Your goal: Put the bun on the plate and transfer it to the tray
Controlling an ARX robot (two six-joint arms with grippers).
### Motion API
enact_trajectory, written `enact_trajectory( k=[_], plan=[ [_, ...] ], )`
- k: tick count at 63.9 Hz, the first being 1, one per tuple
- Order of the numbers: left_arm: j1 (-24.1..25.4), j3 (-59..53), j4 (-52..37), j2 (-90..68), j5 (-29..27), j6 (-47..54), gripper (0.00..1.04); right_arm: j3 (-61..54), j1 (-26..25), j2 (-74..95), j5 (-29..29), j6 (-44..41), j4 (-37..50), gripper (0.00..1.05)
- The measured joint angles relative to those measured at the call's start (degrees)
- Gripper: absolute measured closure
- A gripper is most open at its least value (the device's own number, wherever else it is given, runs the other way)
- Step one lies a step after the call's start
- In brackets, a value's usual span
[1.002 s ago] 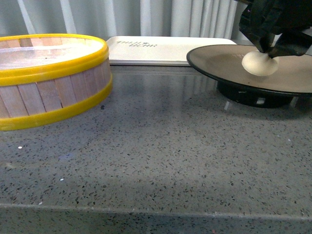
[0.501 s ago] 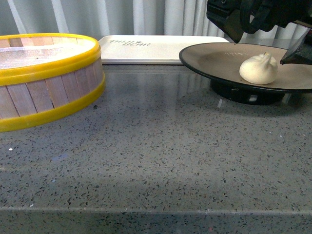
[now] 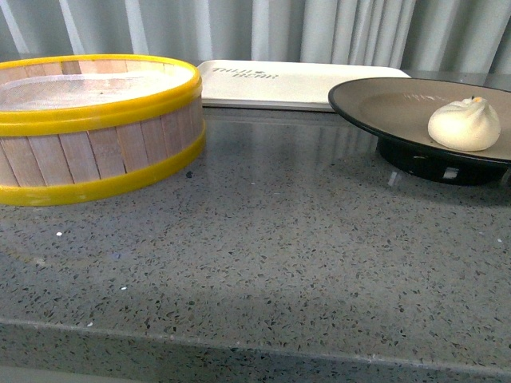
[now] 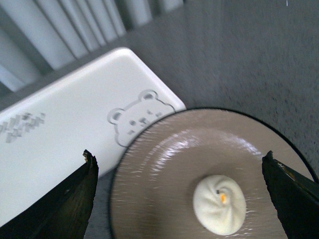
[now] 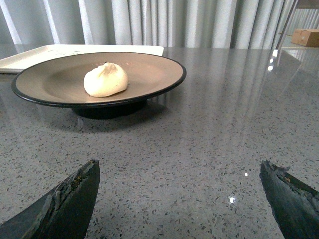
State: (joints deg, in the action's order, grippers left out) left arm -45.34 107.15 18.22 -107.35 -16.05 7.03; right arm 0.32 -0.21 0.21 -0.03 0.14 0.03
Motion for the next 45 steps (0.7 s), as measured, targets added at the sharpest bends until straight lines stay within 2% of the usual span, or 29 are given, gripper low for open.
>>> enact_trajectory(
  k=[10, 13, 14, 16, 18, 22, 27, 29, 33, 43, 45],
  plan=[
    [5.3, -14.0, -4.3, 16.0, 0.9, 0.0, 0.07, 0.0, 0.0, 0.0, 0.0, 0.0, 0.0, 0.08],
    [6.6, -21.1, -12.0, 21.1, -6.5, -1.9, 0.14, 0.0, 0.0, 0.0, 0.0, 0.0, 0.0, 0.08],
    [7.5, -24.6, -15.9, 23.3, -10.7, -3.0, 0.18, 0.0, 0.0, 0.0, 0.0, 0.0, 0.0, 0.08],
    [9.0, -30.1, -21.2, 26.6, -14.3, -3.7, 0.23, 0.0, 0.0, 0.0, 0.0, 0.0, 0.0, 0.08],
    [10.8, -35.7, -25.5, 30.2, -14.7, -4.5, 0.28, 0.0, 0.0, 0.0, 0.0, 0.0, 0.0, 0.08],
    [15.3, -47.1, -31.3, 37.8, -11.3, -5.6, 0.39, 0.0, 0.0, 0.0, 0.1, 0.0, 0.0, 0.08],
    [21.7, -58.5, -34.1, 46.1, -5.4, -6.0, 0.52, 0.0, 0.0, 0.0, 0.0, 0.0, 0.0, 0.08],
    [25.5, -64.2, -34.9, 50.2, -1.9, -6.2, 0.59, 0.0, 0.0, 0.0, 0.0, 0.0, 0.0, 0.08],
    [30.9, -72.9, -37.0, 55.6, 0.7, -6.8, 0.73, 0.0, 0.0, 0.0, 0.0, 0.0, 0.0, 0.08],
    [33.9, -82.5, -39.9, 60.5, 5.5, -7.0, 1.00, 0.0, 0.0, 0.0, 0.0, 0.0, 0.0, 0.08],
    [34.4, -83.9, -40.4, 61.3, 6.1, -7.0, 1.01, 0.0, 0.0, 0.0, 0.0, 0.0, 0.0, 0.08]
  ],
)
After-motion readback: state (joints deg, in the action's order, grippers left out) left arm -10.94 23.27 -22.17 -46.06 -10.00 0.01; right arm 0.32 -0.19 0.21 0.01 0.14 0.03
